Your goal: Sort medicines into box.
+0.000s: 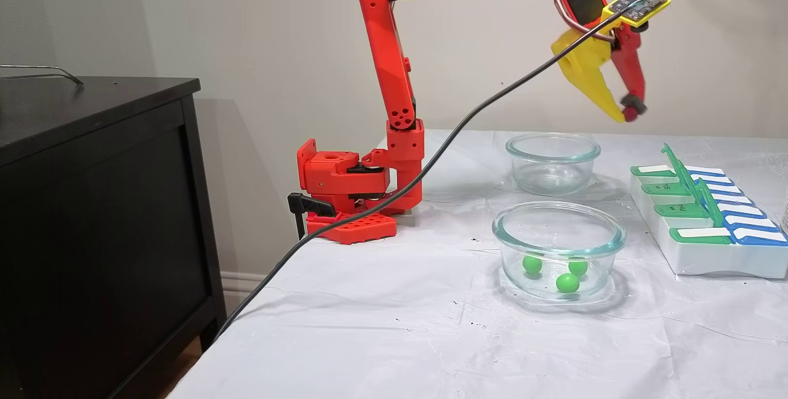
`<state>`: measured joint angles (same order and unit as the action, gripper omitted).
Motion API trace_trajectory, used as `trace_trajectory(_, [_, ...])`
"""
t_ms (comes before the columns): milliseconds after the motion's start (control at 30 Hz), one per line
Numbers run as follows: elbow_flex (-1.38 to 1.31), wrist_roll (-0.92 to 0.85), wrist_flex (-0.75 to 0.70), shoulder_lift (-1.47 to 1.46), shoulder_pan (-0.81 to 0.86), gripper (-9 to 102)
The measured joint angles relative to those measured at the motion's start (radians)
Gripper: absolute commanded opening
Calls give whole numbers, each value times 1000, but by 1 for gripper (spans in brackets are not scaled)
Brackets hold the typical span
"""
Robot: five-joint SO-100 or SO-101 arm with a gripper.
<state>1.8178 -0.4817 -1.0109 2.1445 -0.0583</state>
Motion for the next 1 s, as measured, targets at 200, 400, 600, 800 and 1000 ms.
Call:
trace_trajectory(200, [2, -75, 91, -98, 123, 0])
trace_trajectory(400, [54, -126, 152, -137, 183, 0])
trace_trajectory(600, [114, -141, 195, -137, 179, 0])
trace_trajectory(800, [127, -118, 284, -155, 178, 0])
trace_trajectory(1000, [127, -112, 347, -222, 178, 0])
